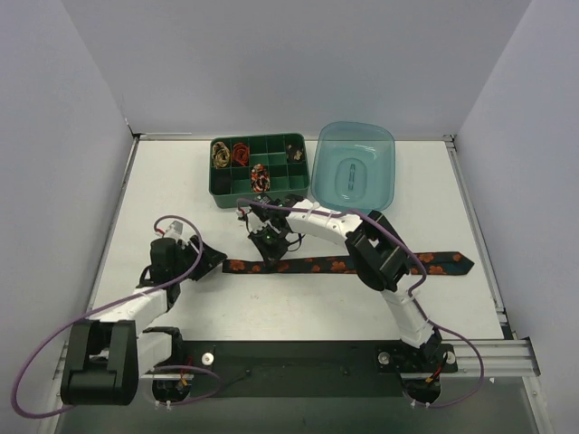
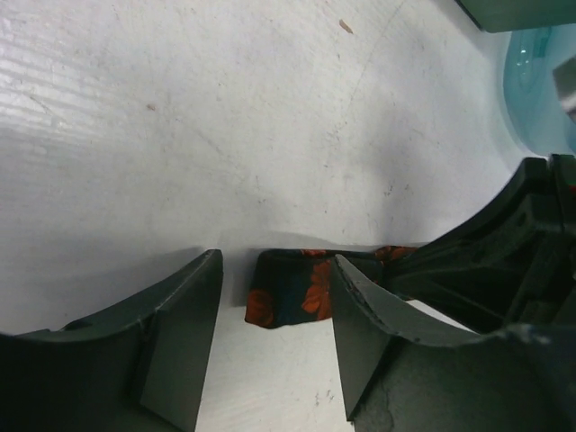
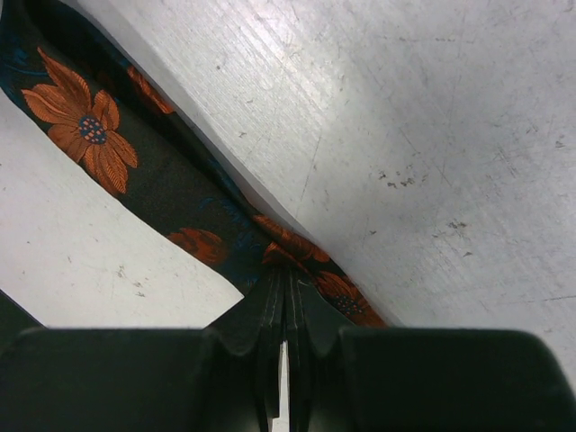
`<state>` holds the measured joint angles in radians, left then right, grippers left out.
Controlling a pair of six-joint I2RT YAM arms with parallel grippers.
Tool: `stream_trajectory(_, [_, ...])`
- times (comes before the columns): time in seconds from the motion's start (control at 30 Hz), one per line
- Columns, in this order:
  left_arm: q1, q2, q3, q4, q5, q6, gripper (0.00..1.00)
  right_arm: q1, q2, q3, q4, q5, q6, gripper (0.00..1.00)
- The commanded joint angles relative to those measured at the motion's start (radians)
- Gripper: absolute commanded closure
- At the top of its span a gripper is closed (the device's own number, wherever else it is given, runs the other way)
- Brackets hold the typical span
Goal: Roll the ties
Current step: Roll the tie at the center of the board.
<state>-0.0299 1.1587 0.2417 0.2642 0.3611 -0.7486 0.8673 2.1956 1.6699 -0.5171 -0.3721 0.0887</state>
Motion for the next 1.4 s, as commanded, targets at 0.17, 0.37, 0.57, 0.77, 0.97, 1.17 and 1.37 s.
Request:
stream_trajectory(0.17, [-0.001, -0.22, -0.088, -0.056, -0.024, -0.081, 0.33, 0.002, 0.061, 0.074, -0.109, 0.056, 0.04, 1.0])
stream_trajectory(0.37, [-0.004, -0.111, -0.094, 0.026, -0.002, -0.097, 0.41, 0.002, 0.062, 0.053, -0.11, 0.064, 0.04, 1.0])
stream_trajectory(0.57, [-0.008, -0.016, -0.096, 0.119, 0.004, -0.097, 0.44, 0.001, 0.061, 0.053, -0.109, 0.064, 0.042, 1.0])
stream_trajectory(0.77, [-0.028, 0.098, -0.114, 0.268, 0.047, -0.118, 0.53, -0.008, 0.064, 0.07, -0.11, 0.056, 0.049, 1.0])
stream_trajectory(0.97, [-0.07, 0.104, -0.117, 0.291, 0.01, -0.133, 0.55, -0.02, 0.067, 0.076, -0.109, 0.039, 0.057, 1.0])
stream_trajectory(1.17, [-0.076, 0.079, -0.073, 0.207, -0.031, -0.095, 0.92, -0.021, 0.046, 0.085, -0.112, 0.045, 0.062, 1.0])
stream_trajectory(1.37, [-0.076, 0.035, 0.007, 0.037, -0.059, -0.012, 1.0, -0.016, -0.014, 0.126, -0.109, 0.042, 0.074, 1.0])
